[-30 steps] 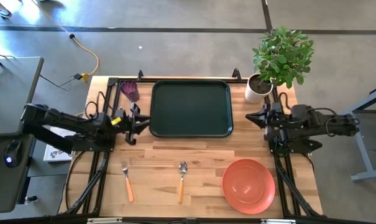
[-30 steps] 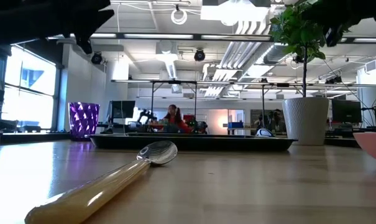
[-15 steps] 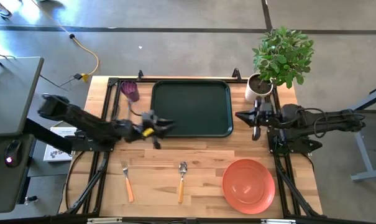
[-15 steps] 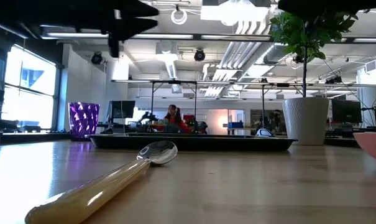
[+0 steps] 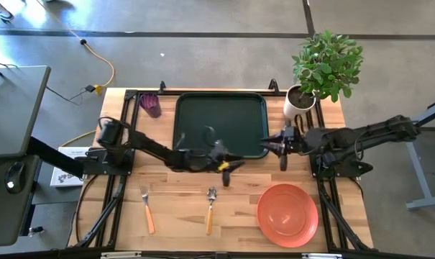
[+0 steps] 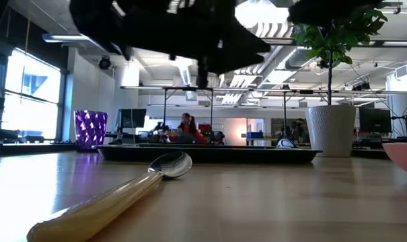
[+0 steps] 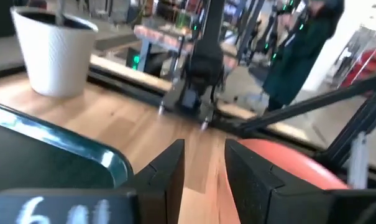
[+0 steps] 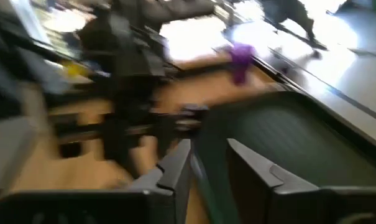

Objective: Pick and place plate/cup/fork/spoon on tray
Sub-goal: Put the orange plate on the black serving tray

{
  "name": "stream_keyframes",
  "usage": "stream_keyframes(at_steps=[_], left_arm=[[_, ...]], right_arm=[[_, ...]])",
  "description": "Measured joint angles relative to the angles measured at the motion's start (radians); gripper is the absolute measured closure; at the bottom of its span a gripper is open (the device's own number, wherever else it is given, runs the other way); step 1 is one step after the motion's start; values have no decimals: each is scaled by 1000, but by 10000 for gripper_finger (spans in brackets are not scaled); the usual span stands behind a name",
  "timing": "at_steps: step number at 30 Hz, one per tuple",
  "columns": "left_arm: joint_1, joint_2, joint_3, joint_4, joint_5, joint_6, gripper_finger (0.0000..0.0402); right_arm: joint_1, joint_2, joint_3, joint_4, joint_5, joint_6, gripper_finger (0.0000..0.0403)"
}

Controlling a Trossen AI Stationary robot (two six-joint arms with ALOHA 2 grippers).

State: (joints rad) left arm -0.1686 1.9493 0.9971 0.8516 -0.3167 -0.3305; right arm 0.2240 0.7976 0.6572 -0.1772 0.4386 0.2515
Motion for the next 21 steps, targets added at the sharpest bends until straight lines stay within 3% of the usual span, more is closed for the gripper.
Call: stream_keyframes(at_steps=[3, 5, 11, 16, 21], left_arm=[[8, 84, 102, -93, 16, 18, 285], [16, 139, 166, -157, 29, 26, 274], [24, 211, 228, -307, 125, 4, 244], [6, 184, 225, -338, 118, 27, 238], [-25, 142, 226, -340, 45, 81, 238]], right_arm=[[27, 33, 62, -159, 147, 103, 291], [43, 52, 95, -266, 172, 180, 288], [83, 112, 154, -506, -20, 346, 288], [124, 209, 146, -576, -90, 433, 288], [157, 332, 146, -671, -171, 486, 288]])
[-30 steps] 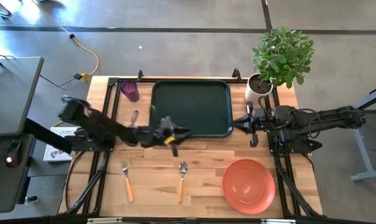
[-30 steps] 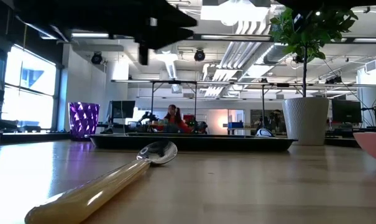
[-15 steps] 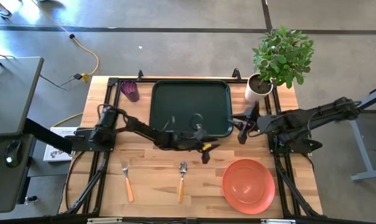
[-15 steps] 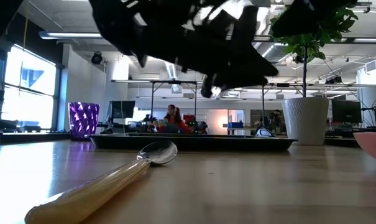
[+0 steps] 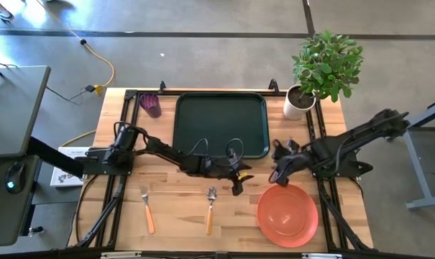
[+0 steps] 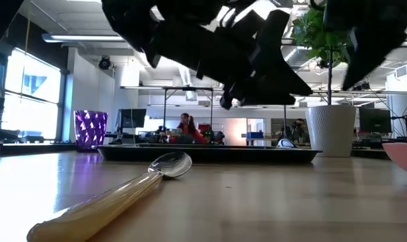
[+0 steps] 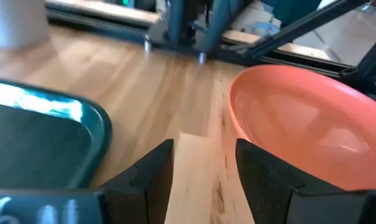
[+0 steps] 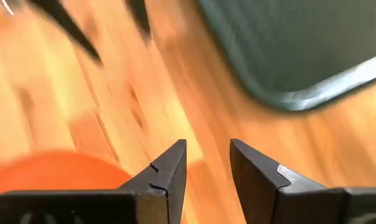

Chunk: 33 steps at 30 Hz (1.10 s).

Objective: Pick and place plate/cup/fork/spoon on tray
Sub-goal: Put the orange plate on the black serving tray

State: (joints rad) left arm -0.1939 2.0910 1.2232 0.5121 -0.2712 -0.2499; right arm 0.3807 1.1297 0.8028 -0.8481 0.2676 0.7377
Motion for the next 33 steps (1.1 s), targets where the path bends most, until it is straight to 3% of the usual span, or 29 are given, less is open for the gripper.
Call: stream_keyframes(at_steps=[5, 8, 14, 21, 25, 31, 33], left_arm=[[-37, -42, -27, -10, -151, 54, 238], [-42, -90, -106, 23, -217, 54, 238], [-6, -238, -345, 215, -255, 42, 238], [17, -416, -565, 301, -267, 47, 238], [28, -483, -637, 304, -318, 60, 238], [85, -535, -674, 313, -361, 132, 238], [108, -544, -682, 309, -349, 151, 238]], right_arm=[[60, 132, -1, -55, -144, 22, 282], [85, 207, -1, -58, -200, 9, 262], [95, 318, -1, -64, -209, -16, 202], [83, 431, -2, -45, -172, -61, 197], [62, 462, 1, 10, -260, -89, 232], [47, 453, 2, 12, -364, -92, 369], [35, 437, 4, 18, -397, -79, 390]])
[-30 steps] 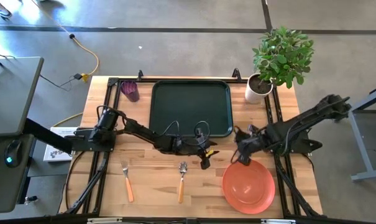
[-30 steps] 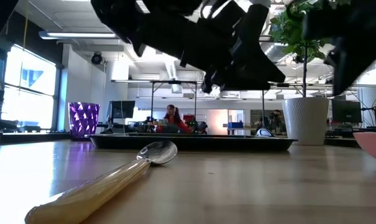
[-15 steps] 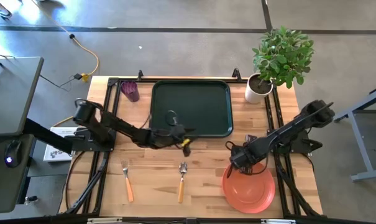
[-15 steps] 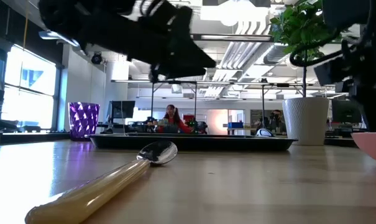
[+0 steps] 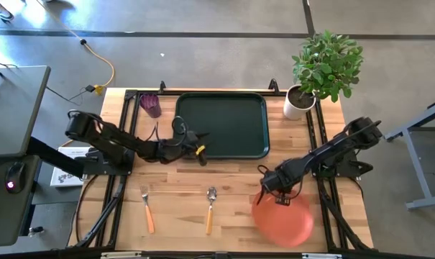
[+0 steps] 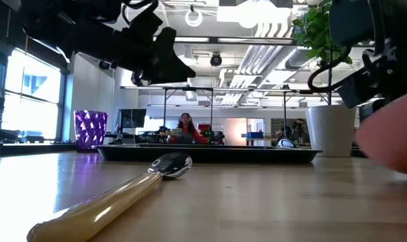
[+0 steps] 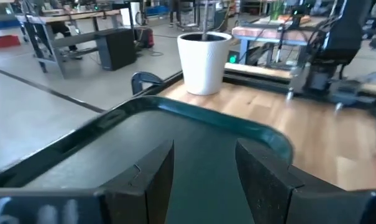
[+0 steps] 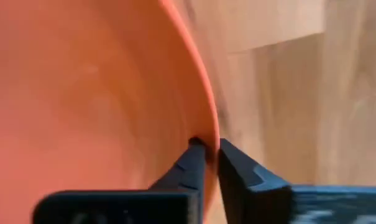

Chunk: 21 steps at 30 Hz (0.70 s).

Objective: Pick and place plate/cup/fork/spoon on tray
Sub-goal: Put the orange plate on the black serving tray

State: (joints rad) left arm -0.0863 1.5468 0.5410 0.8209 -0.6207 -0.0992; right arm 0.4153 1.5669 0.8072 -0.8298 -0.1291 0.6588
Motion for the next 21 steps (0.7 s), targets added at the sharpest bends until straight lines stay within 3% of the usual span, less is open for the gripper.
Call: stream_keyframes(at_steps=[9, 15, 18, 21], left_arm=[[84, -1, 0, -49, 125, 25, 238], [131, -17, -28, -65, 144, 33, 238], [180, -50, -57, -54, 166, 36, 238], [235, -70, -79, -35, 167, 33, 238]], right_arm=[[-94, -141, 104, 4, 21, -38, 399], [-209, -194, 287, 9, 110, -247, 401], [-310, -192, 390, 24, 153, -378, 402], [-443, -173, 462, 97, 268, -469, 402]])
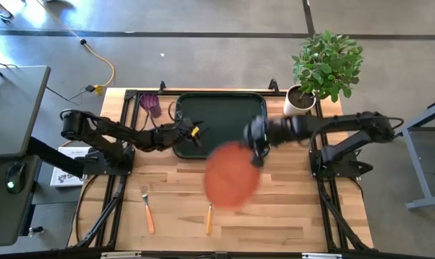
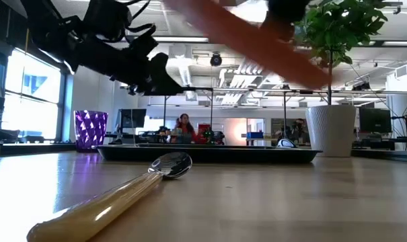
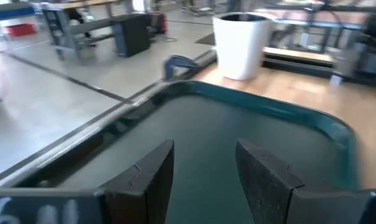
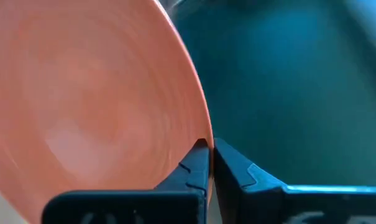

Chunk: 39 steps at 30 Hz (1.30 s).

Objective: Pick and place plate/cup/fork/spoon on tray
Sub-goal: Put the orange plate on the black serving tray, then put the orange spoon on the black serving tray to the left of the orange plate

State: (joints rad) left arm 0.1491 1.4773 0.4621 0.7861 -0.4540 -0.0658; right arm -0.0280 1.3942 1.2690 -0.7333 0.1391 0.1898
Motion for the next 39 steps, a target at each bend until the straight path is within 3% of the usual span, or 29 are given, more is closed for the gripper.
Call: stream_keyframes(at_steps=[4, 8, 12, 18, 27, 33, 39], left_arm=[[86, -1, -4, 36, 4, -2, 239], [156, -3, 23, 47, 81, 0, 239], [182, -6, 31, 46, 120, -9, 239], [207, -5, 30, -6, 121, -37, 239], [201, -5, 30, -112, 133, -102, 239], [184, -6, 30, -331, -25, -172, 239], [175, -34, 30, -426, -11, -218, 239]], right_arm=[[-209, 74, 32, 85, 105, -74, 402], [-377, 181, 48, 159, 18, -109, 402], [-463, 293, 54, 197, -19, -125, 402], [-492, 430, 54, 291, -27, -144, 403], [-495, 494, 56, 316, -45, -188, 402], [-493, 499, 55, 292, 49, -188, 402], [-494, 499, 43, 301, 56, -190, 387]])
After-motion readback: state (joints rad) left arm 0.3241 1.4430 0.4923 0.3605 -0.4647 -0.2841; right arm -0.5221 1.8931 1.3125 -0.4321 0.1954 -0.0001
